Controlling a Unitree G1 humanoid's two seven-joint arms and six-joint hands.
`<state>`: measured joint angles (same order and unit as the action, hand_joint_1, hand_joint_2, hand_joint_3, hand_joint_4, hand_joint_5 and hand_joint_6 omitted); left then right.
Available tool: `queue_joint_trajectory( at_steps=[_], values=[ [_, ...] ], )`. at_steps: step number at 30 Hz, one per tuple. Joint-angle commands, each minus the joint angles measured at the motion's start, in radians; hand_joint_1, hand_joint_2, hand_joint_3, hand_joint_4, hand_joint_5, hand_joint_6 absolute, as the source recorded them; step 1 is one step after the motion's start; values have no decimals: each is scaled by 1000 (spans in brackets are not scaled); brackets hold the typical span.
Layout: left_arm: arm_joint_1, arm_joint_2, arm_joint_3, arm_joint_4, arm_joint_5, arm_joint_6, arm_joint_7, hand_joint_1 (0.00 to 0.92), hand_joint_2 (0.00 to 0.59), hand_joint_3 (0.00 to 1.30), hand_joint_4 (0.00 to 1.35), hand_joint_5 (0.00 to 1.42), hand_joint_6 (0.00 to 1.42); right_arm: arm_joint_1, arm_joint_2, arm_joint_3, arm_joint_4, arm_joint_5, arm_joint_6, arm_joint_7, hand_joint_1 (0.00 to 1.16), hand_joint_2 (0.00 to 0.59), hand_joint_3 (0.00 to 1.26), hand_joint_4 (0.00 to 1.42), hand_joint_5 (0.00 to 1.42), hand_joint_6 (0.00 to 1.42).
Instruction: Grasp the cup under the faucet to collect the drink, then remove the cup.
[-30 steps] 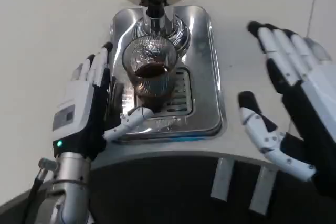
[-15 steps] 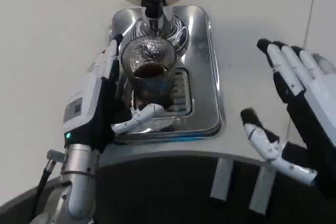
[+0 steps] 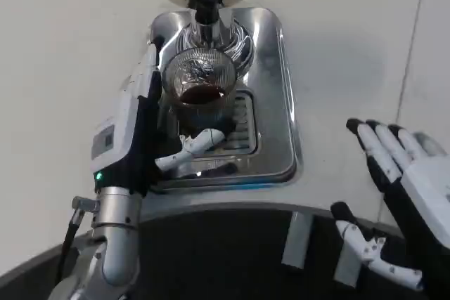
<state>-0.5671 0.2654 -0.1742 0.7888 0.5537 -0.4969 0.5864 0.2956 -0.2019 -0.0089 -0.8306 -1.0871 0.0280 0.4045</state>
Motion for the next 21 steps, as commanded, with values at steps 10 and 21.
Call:
queue_joint_trajectory(
  at_steps=[10,21],
  values=[
    [-27,-30,-5,62,-11,-45,41,393,42,0,0,181,196,81,-12,-21,-42,23,-6,-23,270,475,0,0,0,0],
    [-99,-42,-14,152,-3,-14,46,393,42,0,0,210,206,74,6,-8,-75,8,15,14,261,465,0,0,0,0]
  ],
)
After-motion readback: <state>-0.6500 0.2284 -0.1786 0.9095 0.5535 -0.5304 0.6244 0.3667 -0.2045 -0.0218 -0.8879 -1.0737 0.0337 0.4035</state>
